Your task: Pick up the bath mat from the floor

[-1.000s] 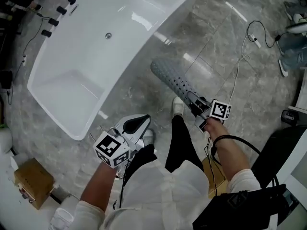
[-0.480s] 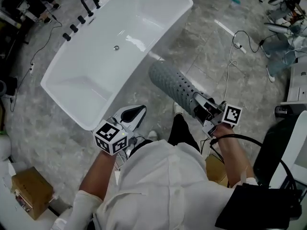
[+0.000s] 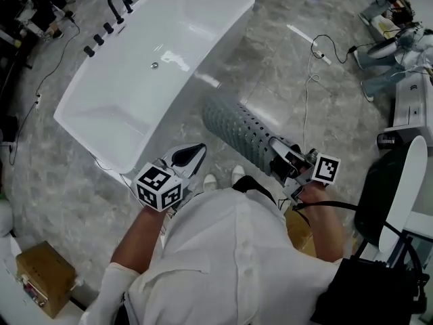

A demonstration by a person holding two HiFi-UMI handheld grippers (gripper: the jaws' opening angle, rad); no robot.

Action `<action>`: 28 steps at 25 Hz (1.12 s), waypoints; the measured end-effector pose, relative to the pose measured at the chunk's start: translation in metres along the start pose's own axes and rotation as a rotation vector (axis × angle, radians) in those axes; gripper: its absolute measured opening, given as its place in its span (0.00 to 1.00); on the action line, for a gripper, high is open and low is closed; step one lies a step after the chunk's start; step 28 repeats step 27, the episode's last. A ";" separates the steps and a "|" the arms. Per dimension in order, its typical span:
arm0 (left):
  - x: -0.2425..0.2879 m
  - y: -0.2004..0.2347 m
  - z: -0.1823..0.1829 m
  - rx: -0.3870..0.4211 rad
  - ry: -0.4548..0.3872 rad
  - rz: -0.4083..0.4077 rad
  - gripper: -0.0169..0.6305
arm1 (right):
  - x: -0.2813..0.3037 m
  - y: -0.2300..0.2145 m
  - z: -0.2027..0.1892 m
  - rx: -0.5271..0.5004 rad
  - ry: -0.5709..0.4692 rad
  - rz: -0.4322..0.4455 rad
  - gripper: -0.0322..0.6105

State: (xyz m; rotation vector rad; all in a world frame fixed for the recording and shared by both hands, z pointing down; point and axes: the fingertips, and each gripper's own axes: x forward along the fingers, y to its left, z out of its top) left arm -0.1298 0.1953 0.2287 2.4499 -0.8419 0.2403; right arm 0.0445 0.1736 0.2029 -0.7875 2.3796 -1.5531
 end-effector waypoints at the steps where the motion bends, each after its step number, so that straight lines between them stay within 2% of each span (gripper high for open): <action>1: -0.001 -0.002 0.001 0.007 0.001 -0.002 0.03 | -0.004 0.004 -0.003 -0.001 0.000 0.002 0.07; 7: -0.002 -0.018 0.006 0.002 -0.015 -0.013 0.03 | -0.028 0.024 -0.025 -0.020 0.026 0.008 0.07; 14: -0.001 -0.044 -0.003 0.029 0.006 -0.053 0.03 | -0.053 0.047 -0.043 -0.025 0.009 0.029 0.07; 28: -0.003 -0.066 -0.023 0.035 0.026 -0.077 0.04 | -0.078 0.062 -0.068 -0.028 -0.004 0.048 0.07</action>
